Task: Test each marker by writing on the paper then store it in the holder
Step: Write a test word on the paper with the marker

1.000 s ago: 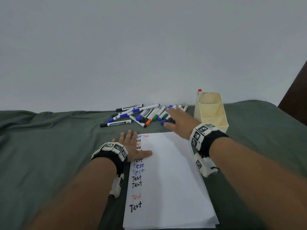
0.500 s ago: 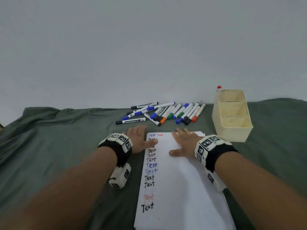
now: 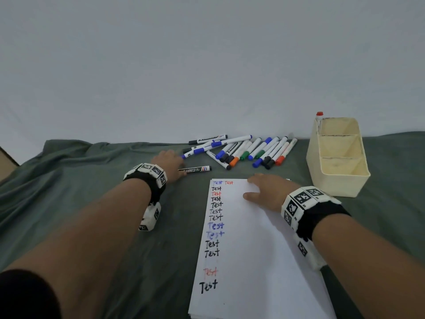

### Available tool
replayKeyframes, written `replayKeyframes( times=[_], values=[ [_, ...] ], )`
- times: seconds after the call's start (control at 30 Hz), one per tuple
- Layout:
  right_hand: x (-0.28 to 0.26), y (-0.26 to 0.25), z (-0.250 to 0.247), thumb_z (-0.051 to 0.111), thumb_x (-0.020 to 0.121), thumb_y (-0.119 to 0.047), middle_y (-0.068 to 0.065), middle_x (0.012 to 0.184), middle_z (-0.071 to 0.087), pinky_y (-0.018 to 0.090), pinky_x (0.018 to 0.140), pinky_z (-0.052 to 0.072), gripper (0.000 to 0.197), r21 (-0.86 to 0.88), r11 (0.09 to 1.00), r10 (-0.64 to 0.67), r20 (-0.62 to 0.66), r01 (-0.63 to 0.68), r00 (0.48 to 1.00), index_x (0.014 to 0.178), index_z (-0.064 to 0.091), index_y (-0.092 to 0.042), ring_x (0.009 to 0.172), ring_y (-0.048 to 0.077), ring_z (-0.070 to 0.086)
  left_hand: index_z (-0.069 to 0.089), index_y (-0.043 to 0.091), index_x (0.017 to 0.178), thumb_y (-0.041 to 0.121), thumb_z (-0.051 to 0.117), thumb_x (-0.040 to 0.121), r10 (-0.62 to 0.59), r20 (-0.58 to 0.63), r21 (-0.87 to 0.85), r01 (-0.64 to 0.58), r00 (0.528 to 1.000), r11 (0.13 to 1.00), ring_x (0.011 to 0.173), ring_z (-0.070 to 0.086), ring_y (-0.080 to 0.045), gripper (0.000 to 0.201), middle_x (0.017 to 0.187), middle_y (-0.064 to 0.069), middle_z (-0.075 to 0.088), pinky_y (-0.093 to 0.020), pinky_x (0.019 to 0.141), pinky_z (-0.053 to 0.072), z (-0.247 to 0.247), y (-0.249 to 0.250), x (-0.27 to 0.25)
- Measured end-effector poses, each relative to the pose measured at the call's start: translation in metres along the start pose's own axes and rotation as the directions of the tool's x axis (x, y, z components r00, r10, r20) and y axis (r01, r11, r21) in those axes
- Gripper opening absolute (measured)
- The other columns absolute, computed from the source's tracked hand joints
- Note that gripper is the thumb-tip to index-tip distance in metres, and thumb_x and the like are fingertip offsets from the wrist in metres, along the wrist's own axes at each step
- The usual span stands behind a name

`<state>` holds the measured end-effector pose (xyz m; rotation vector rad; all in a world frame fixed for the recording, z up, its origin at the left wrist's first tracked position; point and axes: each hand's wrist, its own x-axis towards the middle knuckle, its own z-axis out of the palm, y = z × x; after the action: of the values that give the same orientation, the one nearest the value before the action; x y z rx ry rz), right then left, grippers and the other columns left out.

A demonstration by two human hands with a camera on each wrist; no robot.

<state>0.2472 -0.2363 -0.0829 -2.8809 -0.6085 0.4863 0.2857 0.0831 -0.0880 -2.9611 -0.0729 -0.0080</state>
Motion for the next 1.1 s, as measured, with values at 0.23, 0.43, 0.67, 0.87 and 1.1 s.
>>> replayKeyframes(
  times=[0.23,0.43,0.67,0.87,1.1],
  values=[
    [-0.007,-0.001,-0.009,0.052,0.101,-0.046,-0.003,0.163,0.031,0.040,0.115,0.036,0.067,0.093,0.995,-0.034,-0.110,0.045,0.993,0.158,0.024,-0.027,0.145,0.020,0.036,0.052,0.030,0.107,0.037,0.051,0.097,0.072,-0.036,-0.164,-0.077,0.997,0.983,0.086,0.057,-0.020,0.012,0.103,0.001,0.063,-0.032,0.071,0.041,-0.017,0.026,-0.024],
    [-0.008,-0.002,-0.008,0.057,0.099,-0.040,0.001,0.164,0.021,0.044,0.119,0.030,0.075,0.088,0.989,-0.098,-0.236,0.122,0.967,0.160,0.013,-0.031,0.149,0.028,0.025,0.052,0.032,0.112,0.033,0.047,0.101,0.339,-0.052,-0.347,-0.336,0.939,0.876,0.085,0.058,-0.016,0.012,0.098,0.002,0.061,-0.036,0.074,0.049,-0.047,0.085,-0.055],
    [-0.005,-0.006,-0.012,0.045,0.106,-0.034,0.004,0.099,0.061,0.034,0.076,0.045,0.021,-0.071,0.996,-0.063,-0.157,0.052,0.986,0.109,0.058,-0.018,0.089,0.020,0.054,0.049,0.027,0.107,0.049,0.033,0.103,0.387,0.016,-0.092,-0.384,0.922,0.919,0.080,0.058,-0.020,0.027,0.089,0.002,0.056,-0.034,0.063,0.041,-0.055,0.125,-0.062],
    [-0.001,-0.009,-0.014,0.048,0.105,-0.031,0.005,0.097,0.061,0.033,0.075,0.045,0.019,-0.038,0.998,-0.059,-0.064,0.057,0.996,0.111,0.059,-0.017,0.091,0.023,0.061,0.050,0.047,0.116,0.065,0.035,0.095,0.343,0.045,-0.183,-0.330,0.938,0.926,0.074,0.059,-0.014,0.032,0.078,0.009,0.061,-0.033,0.065,0.046,-0.046,0.112,-0.060],
    [-0.004,-0.004,-0.013,0.047,0.105,-0.037,0.005,0.098,0.061,0.035,0.075,0.047,0.021,-0.043,0.998,-0.046,-0.102,0.042,0.994,0.102,0.055,-0.018,0.089,0.022,0.059,0.025,0.039,0.131,0.078,0.048,0.077,0.102,0.032,-0.460,-0.076,0.994,0.885,0.072,0.059,-0.016,0.071,0.081,0.005,0.058,-0.033,0.067,0.046,-0.024,0.061,-0.056]
  ],
)
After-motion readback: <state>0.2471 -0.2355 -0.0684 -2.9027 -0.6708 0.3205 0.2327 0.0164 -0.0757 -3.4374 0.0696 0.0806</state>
